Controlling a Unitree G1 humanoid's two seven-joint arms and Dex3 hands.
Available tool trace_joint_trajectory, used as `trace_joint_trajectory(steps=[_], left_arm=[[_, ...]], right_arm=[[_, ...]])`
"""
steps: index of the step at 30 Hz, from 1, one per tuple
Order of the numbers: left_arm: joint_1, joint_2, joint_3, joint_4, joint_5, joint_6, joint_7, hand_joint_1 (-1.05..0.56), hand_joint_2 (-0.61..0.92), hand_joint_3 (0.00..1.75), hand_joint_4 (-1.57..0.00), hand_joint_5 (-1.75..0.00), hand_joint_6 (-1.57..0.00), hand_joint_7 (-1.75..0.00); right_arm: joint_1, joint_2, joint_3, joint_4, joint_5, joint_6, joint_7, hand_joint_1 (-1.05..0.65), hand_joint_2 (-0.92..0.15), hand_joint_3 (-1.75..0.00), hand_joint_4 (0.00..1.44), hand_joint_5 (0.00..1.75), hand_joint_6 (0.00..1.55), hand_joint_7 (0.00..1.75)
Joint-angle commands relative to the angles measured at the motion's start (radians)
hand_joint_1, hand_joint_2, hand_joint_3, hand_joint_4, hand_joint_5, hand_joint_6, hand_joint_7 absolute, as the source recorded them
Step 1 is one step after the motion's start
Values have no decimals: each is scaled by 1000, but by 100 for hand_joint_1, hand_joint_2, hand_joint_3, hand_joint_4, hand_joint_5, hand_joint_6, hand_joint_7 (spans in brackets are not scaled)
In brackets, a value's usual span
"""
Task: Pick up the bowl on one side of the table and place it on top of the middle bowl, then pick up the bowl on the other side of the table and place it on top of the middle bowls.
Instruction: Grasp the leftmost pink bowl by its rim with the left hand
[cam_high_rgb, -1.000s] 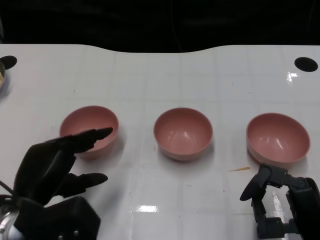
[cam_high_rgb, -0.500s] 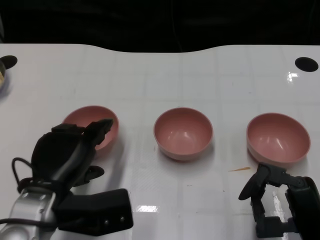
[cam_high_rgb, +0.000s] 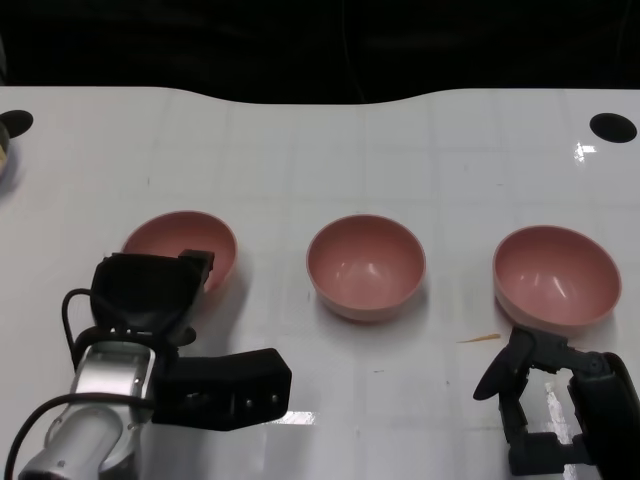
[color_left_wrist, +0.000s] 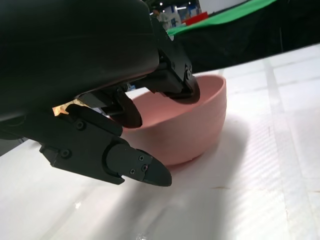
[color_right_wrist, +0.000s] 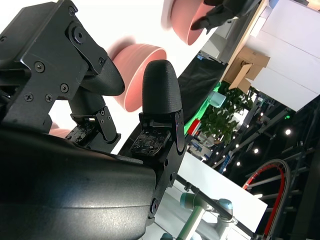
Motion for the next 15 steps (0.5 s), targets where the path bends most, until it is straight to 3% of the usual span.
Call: trace_joint_trajectory(steps=[1,7,8,11,15], left_arm=[[-58,10,-24,87,-17,-3,11,-37,91,0,-68,-100,-72,-2],[-136,19,-56,255,-75,-118,103,-34,90,0,-79,-128,-102,-9],[-145,22,-59,278,-87,-147,123,-34,91,1,-79,-146,-110,-8],[-170,35,-71,344,-110,-233,217,-33,92,2,-81,-171,-120,-8],[-186,43,-81,368,-121,-274,285,-28,92,10,-84,-174,-120,-7]], right_arm=[[6,-8,-6,-13,6,11,-6,4,-13,-169,91,163,87,133],[10,-10,-5,-19,2,14,-8,4,-14,-168,90,163,87,132],[10,-9,-5,-20,0,14,-9,5,-14,-167,90,163,87,132],[10,-9,-6,-19,-2,10,-12,6,-14,-167,90,163,87,132],[11,-9,-6,-21,-1,14,-11,5,-14,-167,89,164,87,132]])
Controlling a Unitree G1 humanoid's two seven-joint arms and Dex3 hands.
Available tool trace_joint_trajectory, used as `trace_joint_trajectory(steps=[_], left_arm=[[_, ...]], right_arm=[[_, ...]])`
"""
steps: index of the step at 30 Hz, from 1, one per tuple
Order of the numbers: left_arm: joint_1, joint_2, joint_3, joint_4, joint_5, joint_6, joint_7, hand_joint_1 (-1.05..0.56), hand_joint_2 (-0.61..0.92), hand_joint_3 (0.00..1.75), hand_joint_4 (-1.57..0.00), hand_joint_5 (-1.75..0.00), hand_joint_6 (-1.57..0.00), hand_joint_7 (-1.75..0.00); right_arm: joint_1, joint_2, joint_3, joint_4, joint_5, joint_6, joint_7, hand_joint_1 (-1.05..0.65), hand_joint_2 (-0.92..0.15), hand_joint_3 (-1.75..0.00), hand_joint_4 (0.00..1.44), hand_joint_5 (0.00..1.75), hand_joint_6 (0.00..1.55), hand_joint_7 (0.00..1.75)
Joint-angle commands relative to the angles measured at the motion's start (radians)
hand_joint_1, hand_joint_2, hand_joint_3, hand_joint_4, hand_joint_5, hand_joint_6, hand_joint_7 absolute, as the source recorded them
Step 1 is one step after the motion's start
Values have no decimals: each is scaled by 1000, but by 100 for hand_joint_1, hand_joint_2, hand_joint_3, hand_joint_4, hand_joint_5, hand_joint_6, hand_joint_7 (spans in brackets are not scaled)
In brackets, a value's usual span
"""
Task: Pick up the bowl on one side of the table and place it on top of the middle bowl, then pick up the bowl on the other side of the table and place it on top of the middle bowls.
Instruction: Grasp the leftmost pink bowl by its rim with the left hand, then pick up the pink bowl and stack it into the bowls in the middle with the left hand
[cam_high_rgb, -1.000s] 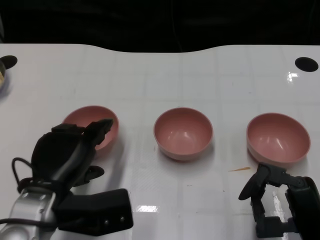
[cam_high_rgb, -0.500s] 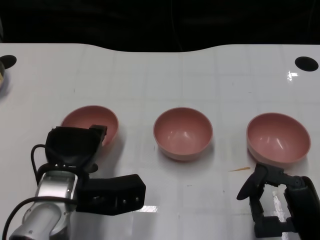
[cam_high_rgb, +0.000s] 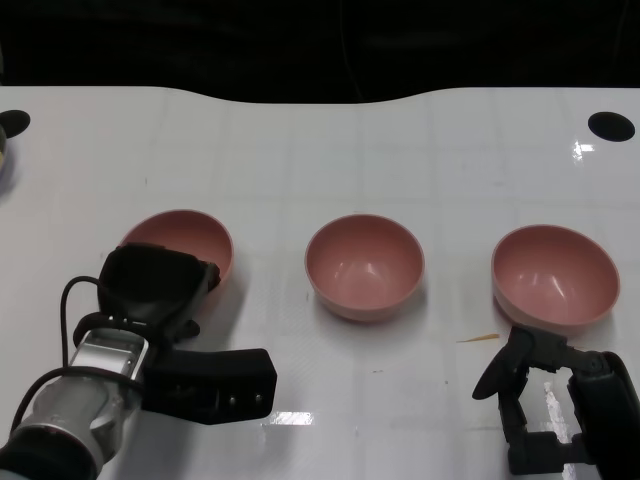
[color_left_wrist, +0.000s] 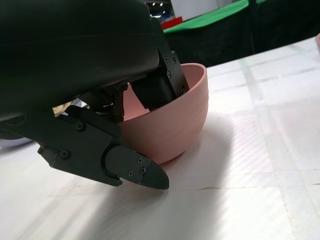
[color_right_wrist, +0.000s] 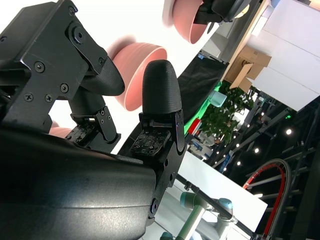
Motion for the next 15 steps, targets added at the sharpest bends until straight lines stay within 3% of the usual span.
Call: trace_joint_trajectory(steps=[1,2,3,5,7,11,15], left_arm=[[-38,30,-13,14,1,-23,82,-28,92,10,-84,-175,-120,-7],[-42,33,-17,9,8,-29,114,-28,92,8,-83,-175,-108,-48],[-47,36,-20,1,14,-29,137,-27,92,6,-82,-175,-83,-108],[-53,40,-25,-13,16,-35,159,-26,92,5,-81,-175,-71,-137],[-56,42,-30,-15,13,-37,167,-25,92,5,-80,-175,-68,-148],[-63,56,-28,-107,9,-98,214,-23,91,9,-85,-175,-76,-147],[-62,56,-32,-160,12,-115,198,-24,86,7,-87,-175,-85,-125]], right_arm=[[8,-9,-6,-8,6,4,-7,5,-14,-167,89,164,87,132],[7,-9,-5,-8,7,3,-6,5,-14,-167,89,164,87,132],[7,-10,-5,-8,6,3,-6,4,-14,-167,90,164,87,132],[7,-11,-5,-7,5,2,-6,4,-14,-167,89,164,87,132],[7,-11,-5,-7,5,2,-6,5,-14,-167,89,164,87,132],[10,-13,-7,-9,-1,5,-9,6,-13,-167,90,164,87,132],[10,-14,-5,-7,3,1,-5,6,-14,-166,89,164,87,131]])
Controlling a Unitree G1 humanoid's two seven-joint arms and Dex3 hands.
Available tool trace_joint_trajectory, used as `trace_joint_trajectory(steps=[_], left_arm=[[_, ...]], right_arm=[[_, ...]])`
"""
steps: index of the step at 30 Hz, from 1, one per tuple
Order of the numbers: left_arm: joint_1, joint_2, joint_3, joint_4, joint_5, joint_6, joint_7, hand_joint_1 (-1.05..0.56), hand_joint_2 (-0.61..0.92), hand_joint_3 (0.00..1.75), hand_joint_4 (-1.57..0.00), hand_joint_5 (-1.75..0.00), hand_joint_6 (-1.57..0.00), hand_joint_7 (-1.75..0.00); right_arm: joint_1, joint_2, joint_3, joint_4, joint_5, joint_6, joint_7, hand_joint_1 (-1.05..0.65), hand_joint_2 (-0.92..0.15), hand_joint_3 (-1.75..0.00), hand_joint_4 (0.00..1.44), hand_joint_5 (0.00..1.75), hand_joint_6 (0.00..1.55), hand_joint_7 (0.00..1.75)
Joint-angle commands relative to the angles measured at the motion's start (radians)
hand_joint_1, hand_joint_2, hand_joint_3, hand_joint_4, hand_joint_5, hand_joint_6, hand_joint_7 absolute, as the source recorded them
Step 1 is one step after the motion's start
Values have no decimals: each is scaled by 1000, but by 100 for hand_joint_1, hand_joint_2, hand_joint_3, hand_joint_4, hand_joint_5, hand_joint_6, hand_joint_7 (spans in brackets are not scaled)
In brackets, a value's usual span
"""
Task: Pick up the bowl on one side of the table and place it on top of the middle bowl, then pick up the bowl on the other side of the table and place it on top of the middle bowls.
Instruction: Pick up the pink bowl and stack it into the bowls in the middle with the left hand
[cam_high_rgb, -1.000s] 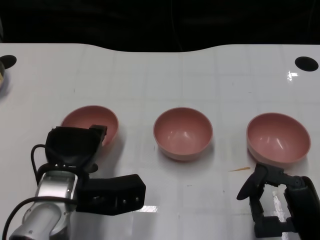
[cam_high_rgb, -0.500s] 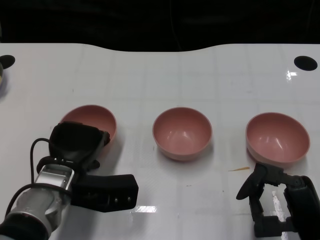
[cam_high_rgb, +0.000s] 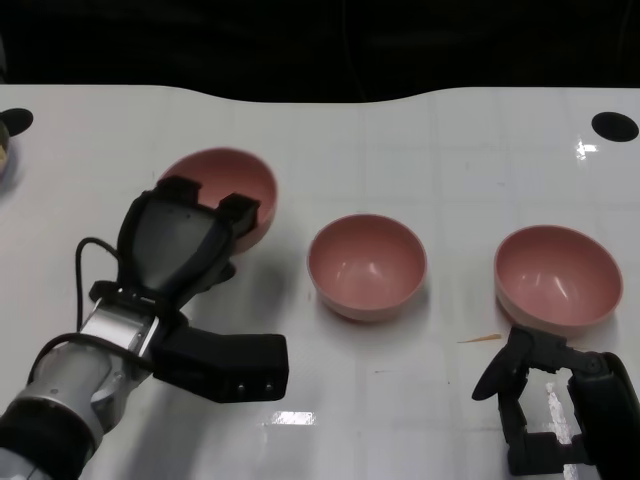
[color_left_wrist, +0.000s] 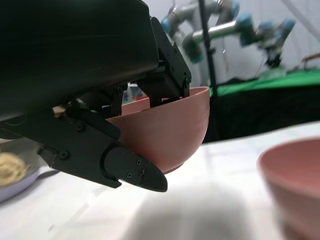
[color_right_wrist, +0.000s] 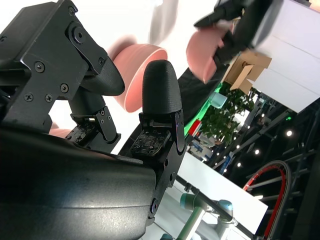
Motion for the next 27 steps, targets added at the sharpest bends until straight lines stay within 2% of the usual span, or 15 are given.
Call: trace_joint_trajectory(steps=[1,2,4,6,7,9,15,16,17,20,23,24,25,27], left_arm=[[-16,19,-8,-40,0,-30,11,-24,86,7,-88,-175,-86,-123],[-20,15,-11,-48,0,-45,17,-24,86,7,-89,-175,-89,-120],[-30,2,-16,-57,-5,-81,33,-23,85,6,-90,-175,-89,-131],[-41,-11,-21,-54,-4,-105,44,-22,85,7,-90,-175,-80,-156],[-48,-19,-25,-50,-2,-116,49,-24,85,8,-90,-175,-79,-160],[-57,-32,-28,-44,-9,-144,51,-25,83,7,-90,-175,-77,-164],[-87,-79,-56,-11,-7,-186,40,-23,85,10,-92,-175,-85,-147],[-92,-89,-64,-1,-5,-188,38,-22,84,11,-92,-175,-80,-159],[-96,-98,-70,7,-6,-191,30,-22,83,11,-92,-175,-78,-164],[-110,-123,-93,33,-3,-197,20,-24,81,12,-91,-175,-76,-167],[-121,-141,-112,51,-2,-201,14,-26,82,9,-91,-175,-89,-130],[-124,-147,-115,58,-8,-207,12,-27,83,9,-91,-175,-91,-124],[-127,-152,-118,65,-12,-210,9,-28,84,9,-91,-175,-96,-106],[-131,-158,-121,74,-16,-214,8,-28,85,8,-91,-175,-101,-96]], right_arm=[[9,-13,-6,-9,3,2,-6,7,-14,-166,89,164,87,131],[11,-13,-6,-12,-1,4,-8,6,-13,-166,89,164,87,131],[13,-13,-7,-15,-5,6,-10,6,-13,-165,89,164,87,131],[13,-12,-6,-15,-5,5,-11,6,-14,-165,89,164,87,131],[13,-12,-6,-15,-8,5,-12,7,-14,-165,89,164,87,131],[15,-13,-6,-17,-8,6,-10,7,-14,-165,89,164,87,131],[18,-17,-8,-18,-11,6,-12,8,-13,-164,89,164,87,130],[17,-18,-8,-17,-11,4,-12,8,-13,-164,89,164,87,130],[16,-19,-9,-15,-11,3,-12,9,-13,-164,89,164,87,130],[15,-21,-9,-11,-10,-3,-13,9,-14,-164,89,163,87,129],[15,-21,-7,-8,-4,-7,-10,10,-14,-163,89,163,87,129],[16,-21,-7,-11,-4,-4,-8,10,-14,-163,89,163,87,129],[17,-22,-6,-13,-3,-1,-7,9,-15,-163,89,163,87,129],[18,-22,-6,-15,-3,2,-5,9,-15,-162,89,163,87,128]])
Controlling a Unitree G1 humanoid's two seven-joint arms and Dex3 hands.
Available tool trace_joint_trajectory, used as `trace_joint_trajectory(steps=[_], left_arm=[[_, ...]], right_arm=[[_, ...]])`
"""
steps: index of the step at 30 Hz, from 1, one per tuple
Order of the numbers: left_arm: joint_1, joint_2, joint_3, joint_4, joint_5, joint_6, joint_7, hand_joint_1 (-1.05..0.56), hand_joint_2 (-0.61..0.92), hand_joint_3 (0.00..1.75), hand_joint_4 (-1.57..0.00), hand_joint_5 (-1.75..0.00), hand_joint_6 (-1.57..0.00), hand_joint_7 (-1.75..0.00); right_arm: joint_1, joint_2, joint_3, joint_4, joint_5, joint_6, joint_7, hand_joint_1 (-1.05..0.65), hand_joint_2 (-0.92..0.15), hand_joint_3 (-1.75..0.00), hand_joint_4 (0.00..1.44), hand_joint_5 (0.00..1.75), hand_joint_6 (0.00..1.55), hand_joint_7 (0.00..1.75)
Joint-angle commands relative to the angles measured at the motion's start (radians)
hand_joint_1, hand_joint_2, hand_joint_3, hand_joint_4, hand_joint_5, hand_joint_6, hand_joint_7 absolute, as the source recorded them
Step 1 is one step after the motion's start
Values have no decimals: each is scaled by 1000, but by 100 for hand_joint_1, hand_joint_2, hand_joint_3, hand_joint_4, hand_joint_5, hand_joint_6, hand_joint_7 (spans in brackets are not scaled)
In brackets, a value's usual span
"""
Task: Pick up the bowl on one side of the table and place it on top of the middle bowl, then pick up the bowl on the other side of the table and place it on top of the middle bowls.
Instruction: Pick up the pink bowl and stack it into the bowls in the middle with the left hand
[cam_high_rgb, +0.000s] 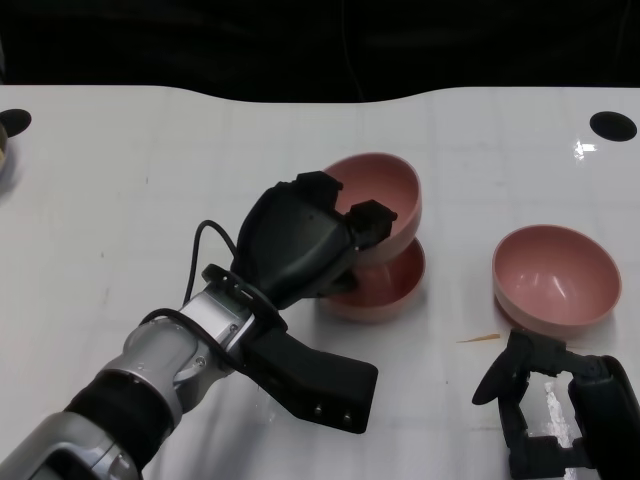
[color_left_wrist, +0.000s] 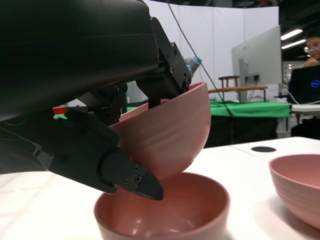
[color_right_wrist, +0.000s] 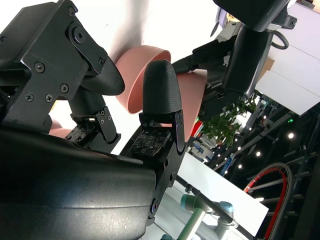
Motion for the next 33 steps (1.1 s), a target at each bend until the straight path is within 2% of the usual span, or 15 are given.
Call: trace_joint_trajectory(steps=[1,3,4,6,9,10,11,12,13,15,19,22,29,30,33], left_arm=[[-29,-6,-5,24,-10,-3,-25,-28,85,8,-91,-175,-101,-93],[-34,-15,-8,33,-12,0,-45,-29,85,8,-90,-175,-99,-90],[-37,-18,-12,36,-13,8,-74,-30,85,6,-88,-175,-102,-77],[-40,-19,-15,35,-14,18,-110,-31,86,5,-86,-175,-104,-66],[-39,-19,-14,30,-15,23,-124,-31,87,4,-85,-175,-105,-62],[-43,-3,-25,5,-3,41,-194,-31,87,4,-85,-175,-106,-61],[-44,14,-39,-26,18,65,-255,-38,90,9,-67,-109,-81,-35],[-43,28,-49,-59,35,88,-307,-43,91,13,-62,-73,-71,-20],[-39,39,-56,-91,48,108,-348,-50,92,16,-55,-43,-59,-9],[-28,49,-59,-135,59,132,-389,-57,92,20,-48,-25,-50,-2],[-14,65,-56,-193,55,152,-461,-69,92,27,-39,-15,-41,0],[-6,71,-56,-222,59,174,-507,-78,92,39,-32,-10,-36,0],[13,82,-38,-280,39,194,-576,-81,92,45,-28,-7,-33,0],[20,89,-29,-306,26,197,-602,-89,92,53,-22,-4,-24,0],[33,98,-17,-347,13,206,-640,-94,92,59,-18,-3,-19,0]], right_arm=[[8,-16,-4,-5,16,-2,1,9,-15,-162,89,163,87,128],[9,-15,-3,-5,21,-2,4,9,-16,-162,88,164,87,129],[11,-15,-3,-7,17,-1,2,9,-16,-162,88,164,87,129],[13,-14,-3,-11,10,0,-1,9,-16,-162,88,164,87,129],[13,-14,-3,-12,9,0,-1,10,-16,-162,88,163,87,129],[12,-12,-2,-14,9,1,-1,10,-16,-162,88,163,87,129],[12,-10,-1,-14,12,1,-1,9,-15,-162,89,164,87,129],[10,-9,-1,-13,12,0,-1,10,-15,-162,89,164,87,129],[9,-8,0,-12,13,-1,-2,10,-15,-162,89,165,87,129],[9,-9,-1,-10,14,-2,-1,10,-15,-162,89,165,87,129],[10,-10,-1,-14,10,-2,-3,10,-14,-163,89,164,87,128],[11,-9,1,-17,16,-1,1,9,-15,-162,89,163,87,128],[9,-10,1,-13,19,-5,1,9,-15,-162,89,163,88,128],[8,-10,1,-10,20,-7,1,10,-15,-163,89,163,87,128],[7,-11,1,-8,20,-9,1,10,-16,-163,89,162,87,128]])
